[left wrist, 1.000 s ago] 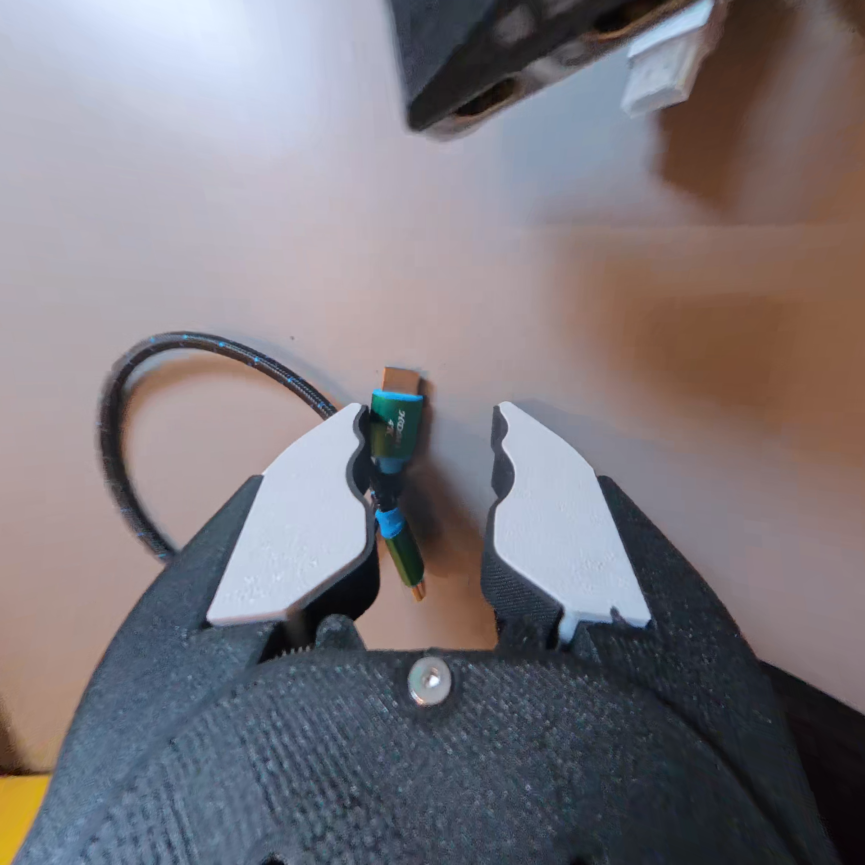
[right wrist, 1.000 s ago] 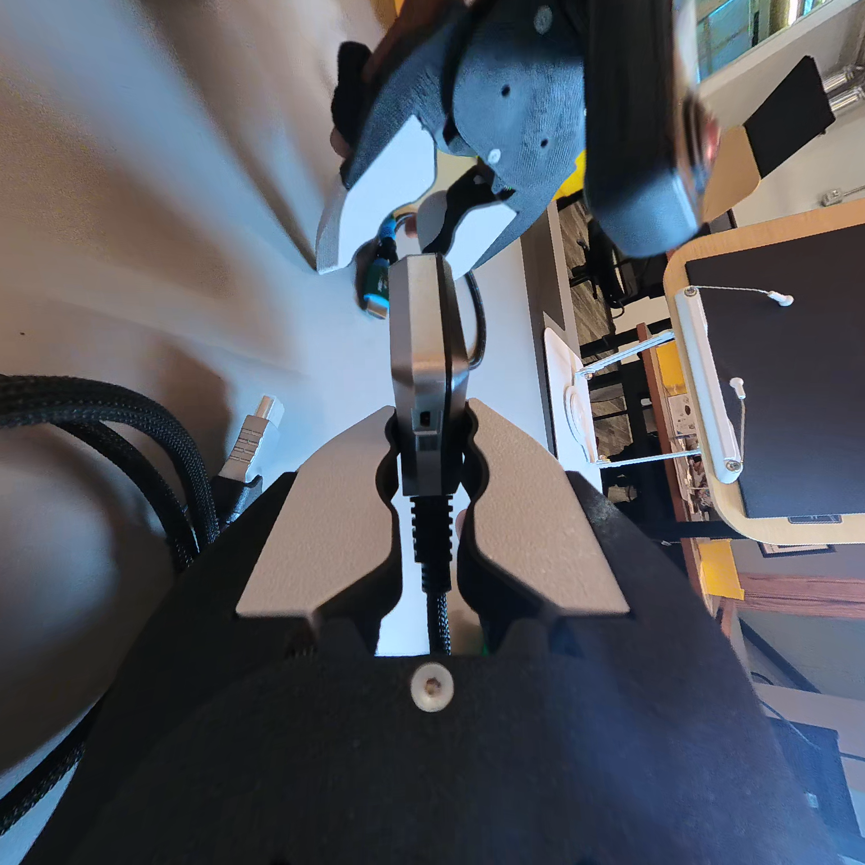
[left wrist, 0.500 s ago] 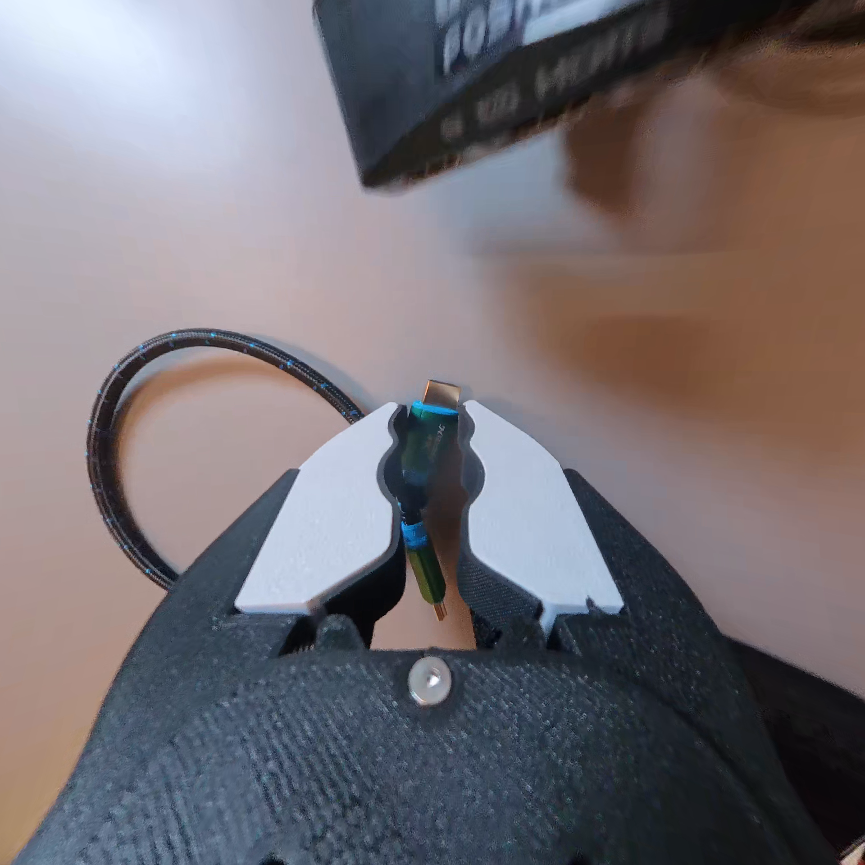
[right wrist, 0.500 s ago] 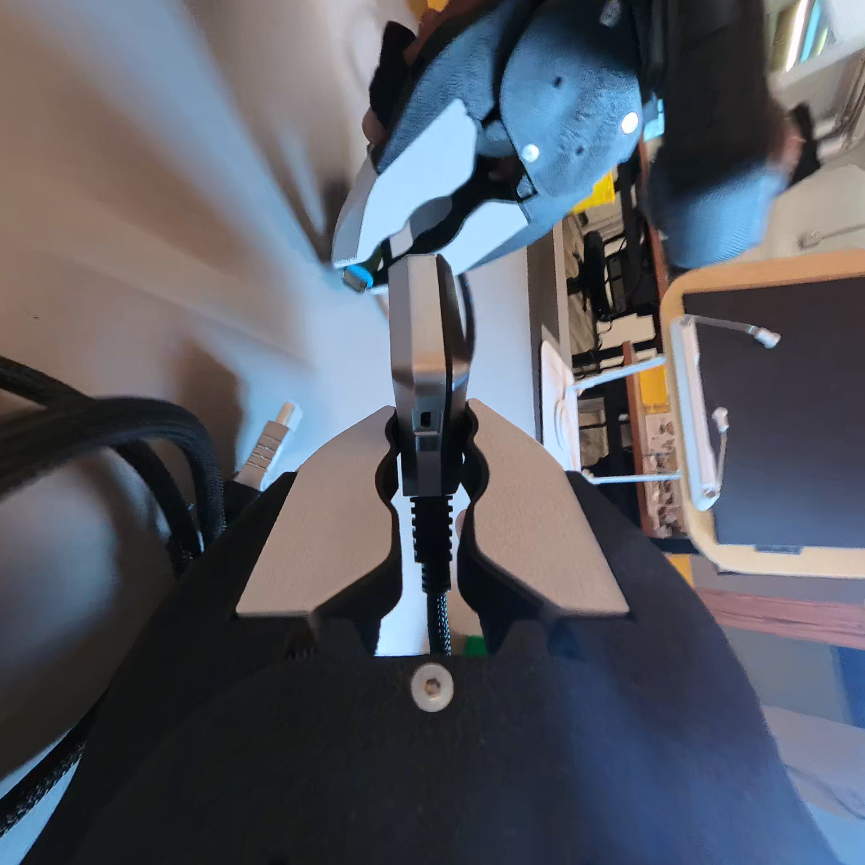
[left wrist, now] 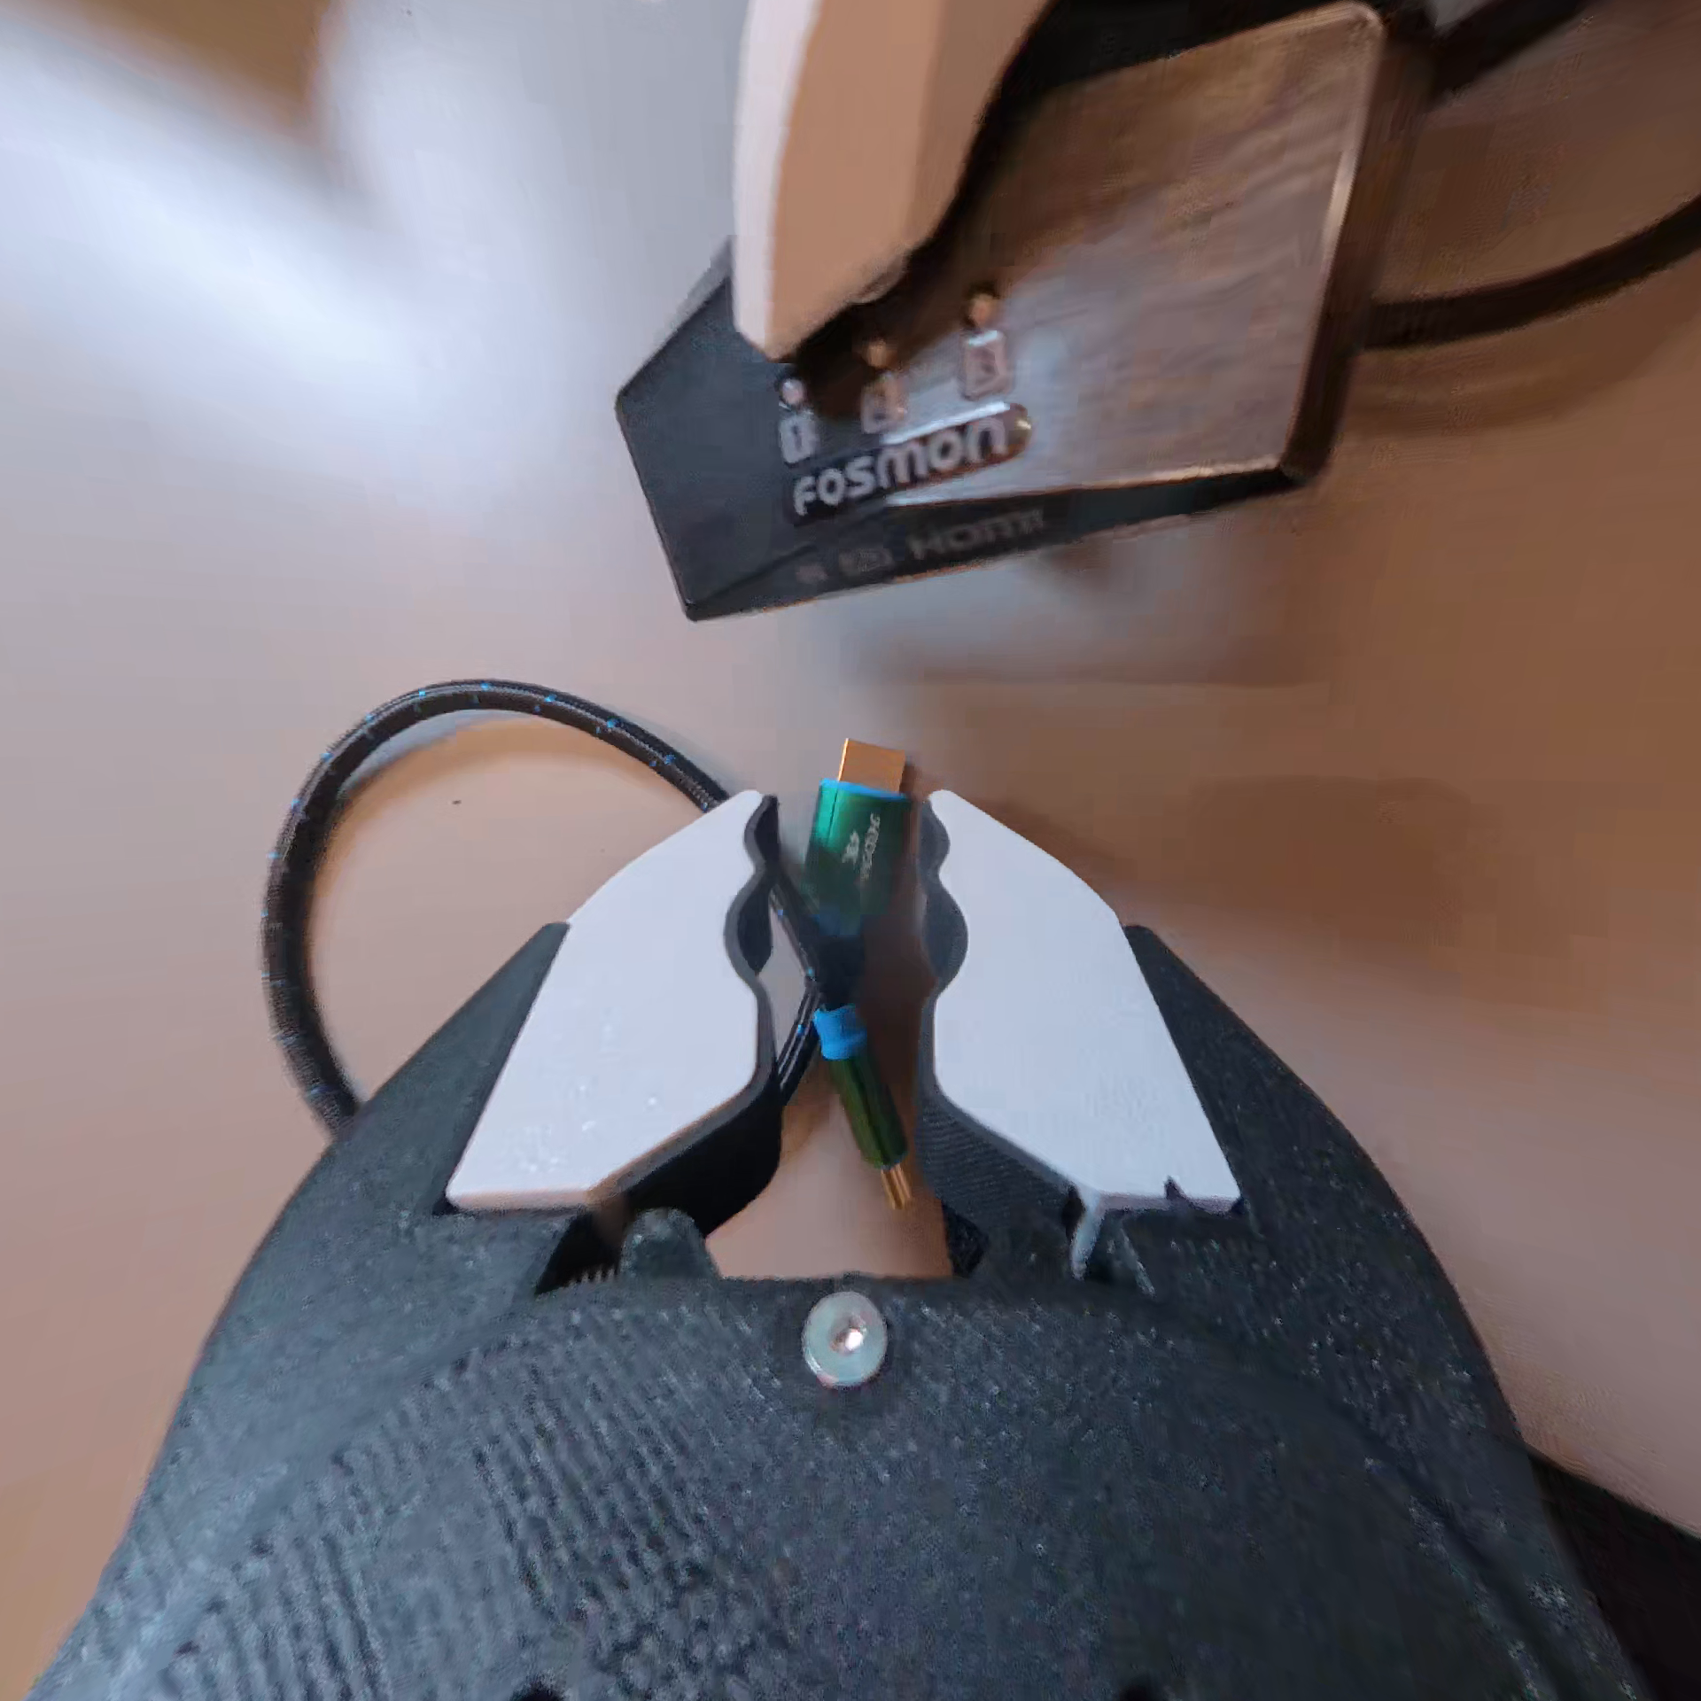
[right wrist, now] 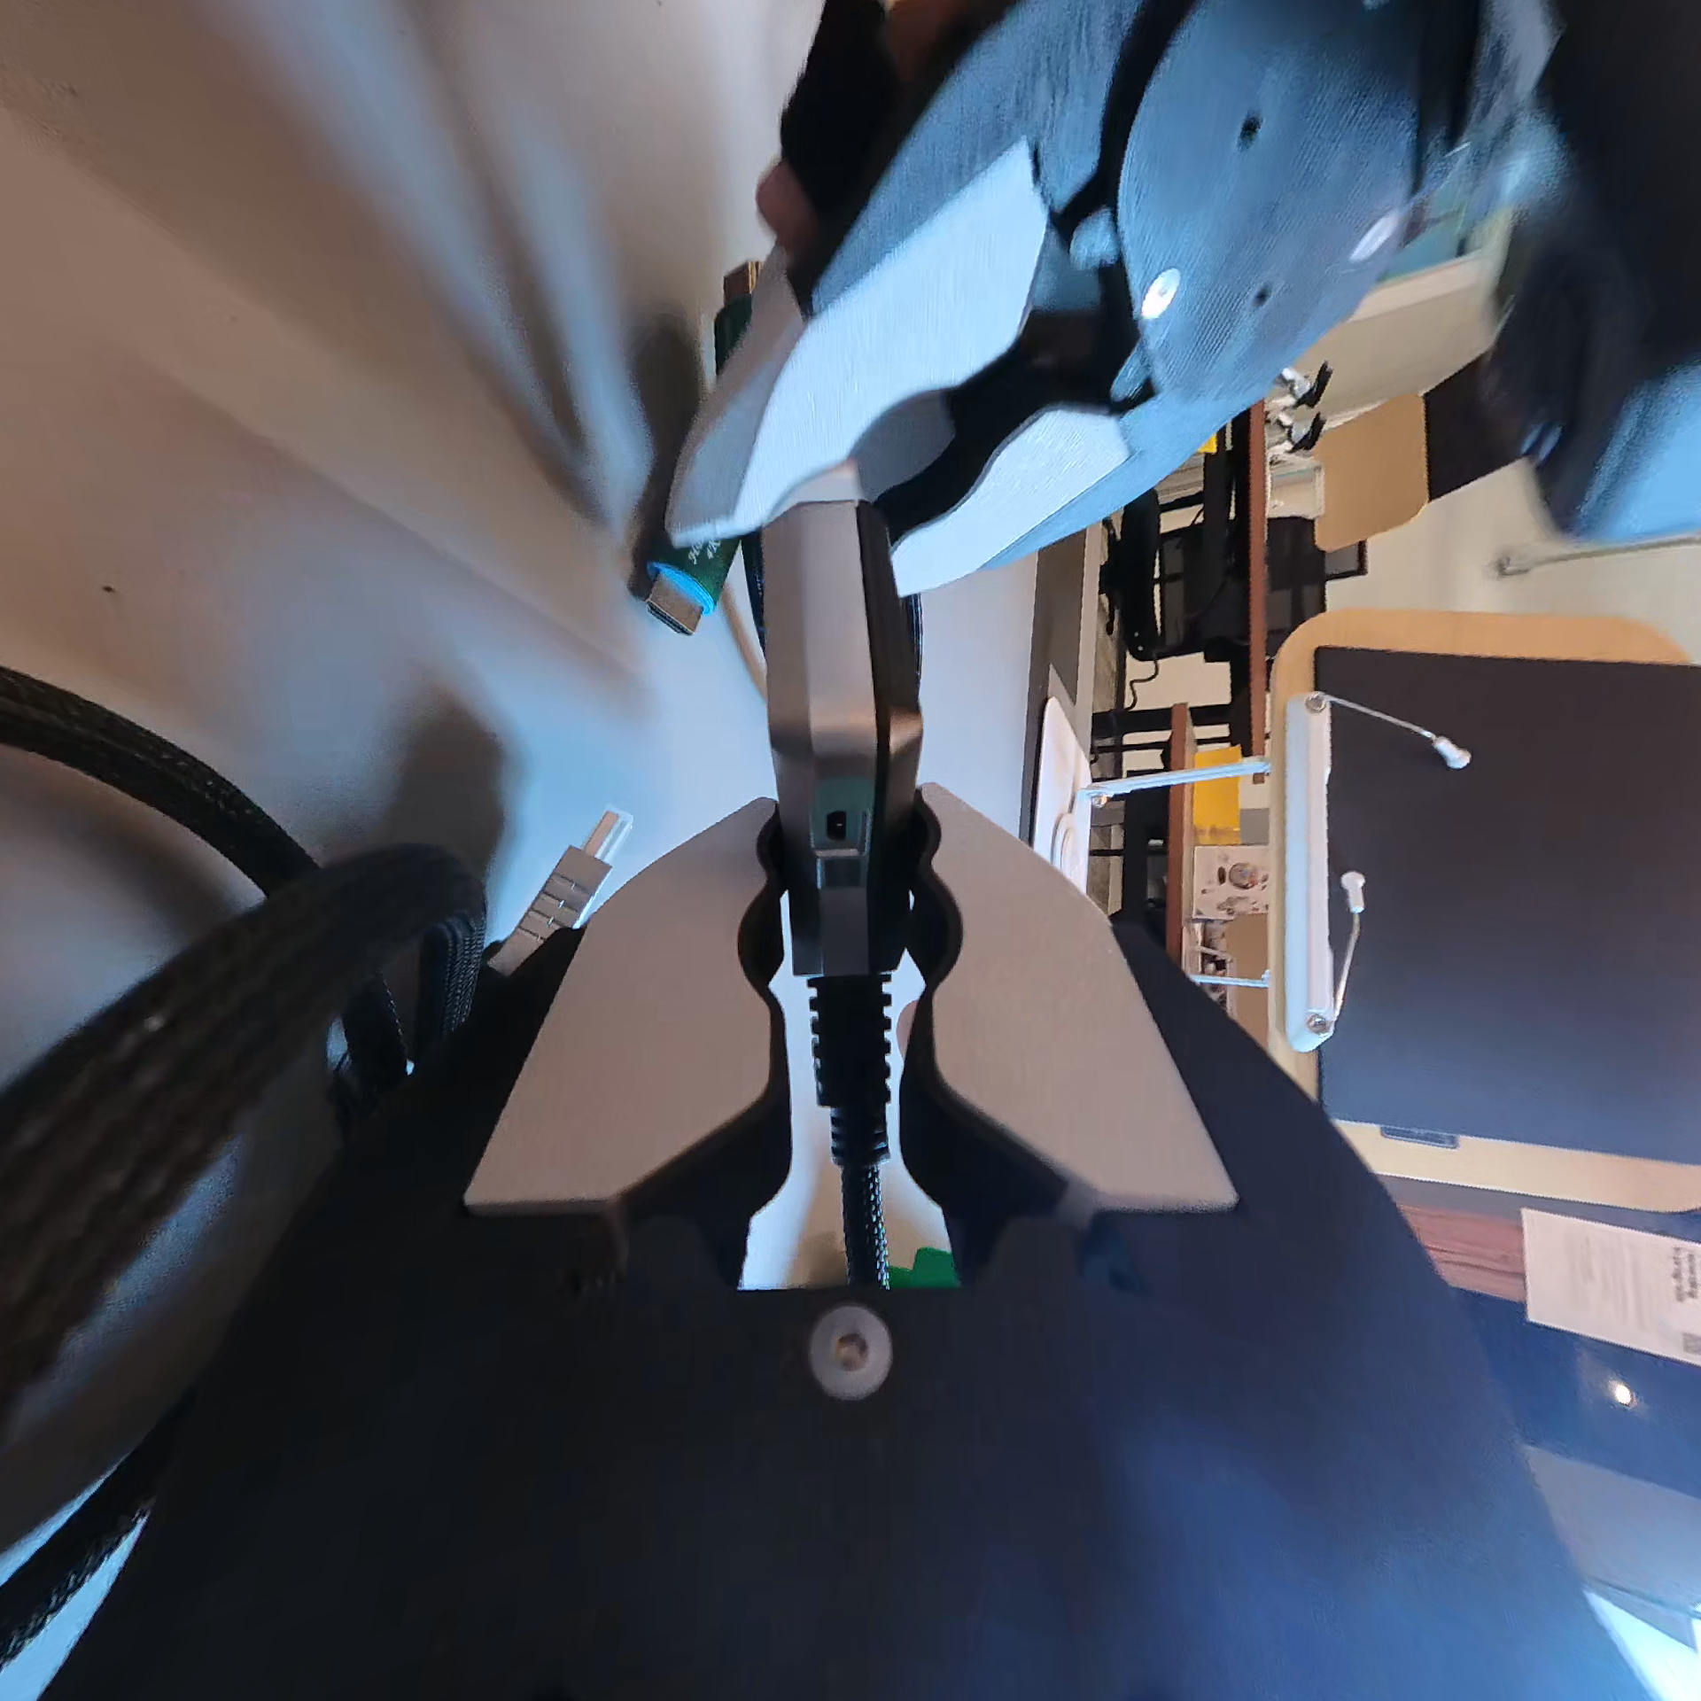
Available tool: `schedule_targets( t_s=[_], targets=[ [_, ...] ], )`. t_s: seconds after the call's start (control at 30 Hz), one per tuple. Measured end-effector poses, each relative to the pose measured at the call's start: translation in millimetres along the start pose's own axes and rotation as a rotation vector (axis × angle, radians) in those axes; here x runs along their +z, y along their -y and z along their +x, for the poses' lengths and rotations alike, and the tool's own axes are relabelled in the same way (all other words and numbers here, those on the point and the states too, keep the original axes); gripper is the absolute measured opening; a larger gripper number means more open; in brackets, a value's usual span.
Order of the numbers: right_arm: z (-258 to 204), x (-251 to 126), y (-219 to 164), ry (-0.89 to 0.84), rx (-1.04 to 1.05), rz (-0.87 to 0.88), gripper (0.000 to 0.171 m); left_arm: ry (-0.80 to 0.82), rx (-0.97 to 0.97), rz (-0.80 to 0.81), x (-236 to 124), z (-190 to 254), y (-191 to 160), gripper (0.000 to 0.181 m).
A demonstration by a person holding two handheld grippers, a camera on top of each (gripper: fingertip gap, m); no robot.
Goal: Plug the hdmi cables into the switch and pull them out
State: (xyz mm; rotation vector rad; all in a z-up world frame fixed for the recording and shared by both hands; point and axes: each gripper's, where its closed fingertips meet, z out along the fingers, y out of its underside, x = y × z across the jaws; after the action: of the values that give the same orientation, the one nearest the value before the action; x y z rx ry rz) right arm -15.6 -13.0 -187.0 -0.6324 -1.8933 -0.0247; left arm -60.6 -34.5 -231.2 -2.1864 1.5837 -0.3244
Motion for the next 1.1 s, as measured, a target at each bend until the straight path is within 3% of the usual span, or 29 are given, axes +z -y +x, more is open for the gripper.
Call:
schedule_targets(
  t_s=[0.17, 0.33, 0.47, 0.7, 1.1],
  targets=[
    [-4, 3, -3, 0.02, 0.002, -0.017, 0.023, 0.055, 0.185, -0.189, -8, -1, -19, 0.04],
    [-2, 0, -5, 0.013, 0.017, -0.014, 0.023, 0.025, 0.42, -0.223, -8, 8, -18, 0.038],
    [-2, 0, -7, 0.016, 0.033, -0.009, 0.023, 0.005, 0.486, -0.248, -12, 9, -20, 0.037],
    [-2, -1, -8, 0.019, 0.039, -0.01, 0.023, -0.031, 0.487, -0.317, -4, -1, -35, 0.041],
    [-2, -1, -12, 0.026, 0.062, -0.019, 0.023, -0.171, 0.418, -0.387, -3, -1, -46, 0.021]
  ],
)
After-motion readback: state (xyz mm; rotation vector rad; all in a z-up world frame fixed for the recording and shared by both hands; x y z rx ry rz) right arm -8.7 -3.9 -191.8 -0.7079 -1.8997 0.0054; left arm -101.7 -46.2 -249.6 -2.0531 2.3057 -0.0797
